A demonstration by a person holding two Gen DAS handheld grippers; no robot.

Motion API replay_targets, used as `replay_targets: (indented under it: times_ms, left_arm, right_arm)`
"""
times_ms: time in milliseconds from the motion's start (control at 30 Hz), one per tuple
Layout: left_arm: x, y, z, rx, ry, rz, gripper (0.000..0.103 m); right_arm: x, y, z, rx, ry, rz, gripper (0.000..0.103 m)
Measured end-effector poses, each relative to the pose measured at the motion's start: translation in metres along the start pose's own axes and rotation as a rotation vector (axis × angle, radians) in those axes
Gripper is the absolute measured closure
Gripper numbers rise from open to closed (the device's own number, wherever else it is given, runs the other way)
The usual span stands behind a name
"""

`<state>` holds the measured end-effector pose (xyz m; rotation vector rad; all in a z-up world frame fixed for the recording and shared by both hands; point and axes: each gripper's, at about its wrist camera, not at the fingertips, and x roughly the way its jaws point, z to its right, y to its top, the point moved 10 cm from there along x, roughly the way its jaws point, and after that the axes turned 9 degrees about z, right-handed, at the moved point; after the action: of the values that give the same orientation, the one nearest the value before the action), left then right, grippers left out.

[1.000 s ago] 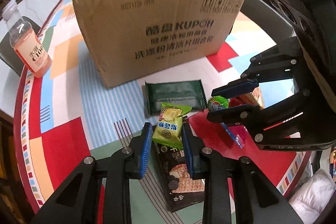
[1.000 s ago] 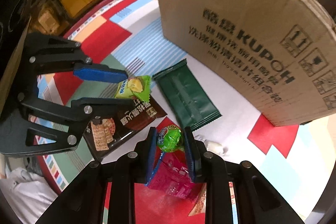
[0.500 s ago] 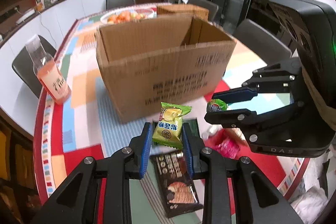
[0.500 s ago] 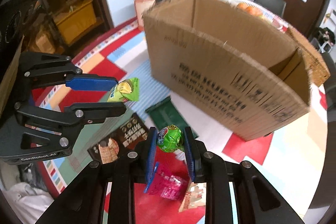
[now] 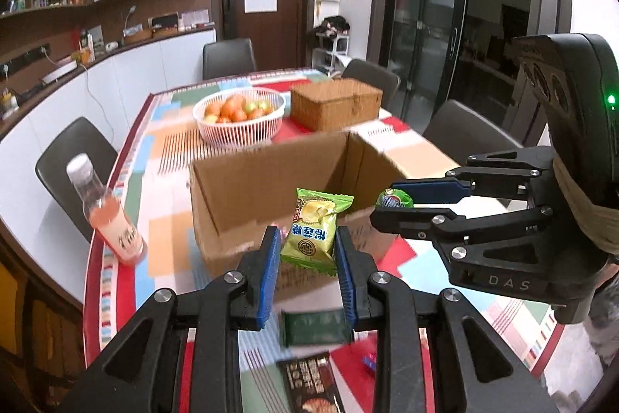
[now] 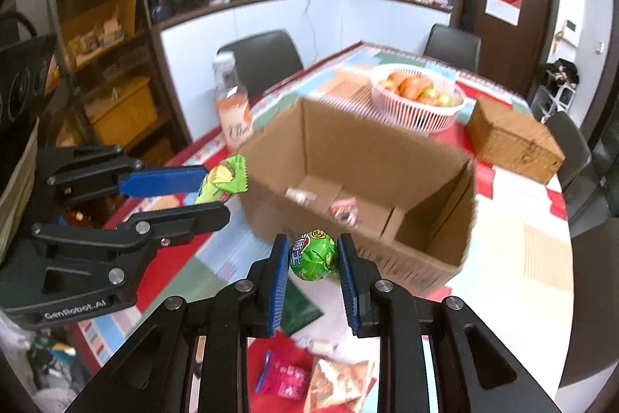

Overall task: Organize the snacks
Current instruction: 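Carry the snack pack and lollipop over the box and open both grippers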

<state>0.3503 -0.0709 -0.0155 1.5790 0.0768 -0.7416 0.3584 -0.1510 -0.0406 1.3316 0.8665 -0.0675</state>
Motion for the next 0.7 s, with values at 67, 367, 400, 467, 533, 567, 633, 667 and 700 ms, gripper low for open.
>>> replay_targets:
  times_ms: [67, 367, 400, 467, 533, 567, 633, 667, 700]
  left_arm:
    - [0.002, 0.012, -0.002, -0.002, 0.002, 0.017, 0.074]
    - [0.016, 0.053, -0.007, -0.001, 0.014, 0.049, 0.074]
    - [0.018, 0.056, -0.009, -0.004, 0.014, 0.050, 0.074]
    - [0.023, 0.062, -0.013, -0.012, 0.021, 0.048, 0.074]
    - [0.029, 0.065, -0.016, -0.021, 0.021, 0.040, 0.074]
    - [0.034, 0.066, -0.018, -0.026, 0.025, 0.033, 0.074]
    - [0.041, 0.066, -0.022, -0.032, 0.029, 0.017, 0.074]
    - [0.044, 0.066, -0.024, -0.035, 0.031, 0.010, 0.074]
    - [0.048, 0.066, -0.026, -0.038, 0.033, 0.000, 0.074]
  right_arm:
    - [-0.004, 0.011, 0.005, 0.008, -0.012, 0.025, 0.077]
    - [-0.010, 0.054, 0.025, 0.043, -0.044, 0.104, 0.077]
    - [-0.007, 0.058, 0.027, 0.047, -0.044, 0.104, 0.077]
    - [-0.003, 0.063, 0.031, 0.055, -0.049, 0.107, 0.077]
    - [0.003, 0.068, 0.036, 0.061, -0.057, 0.105, 0.077]
    - [0.005, 0.069, 0.038, 0.066, -0.058, 0.104, 0.077]
    - [0.012, 0.070, 0.043, 0.075, -0.058, 0.095, 0.077]
    - [0.015, 0.071, 0.045, 0.082, -0.059, 0.092, 0.077]
    - [0.018, 0.071, 0.048, 0.088, -0.059, 0.086, 0.077]
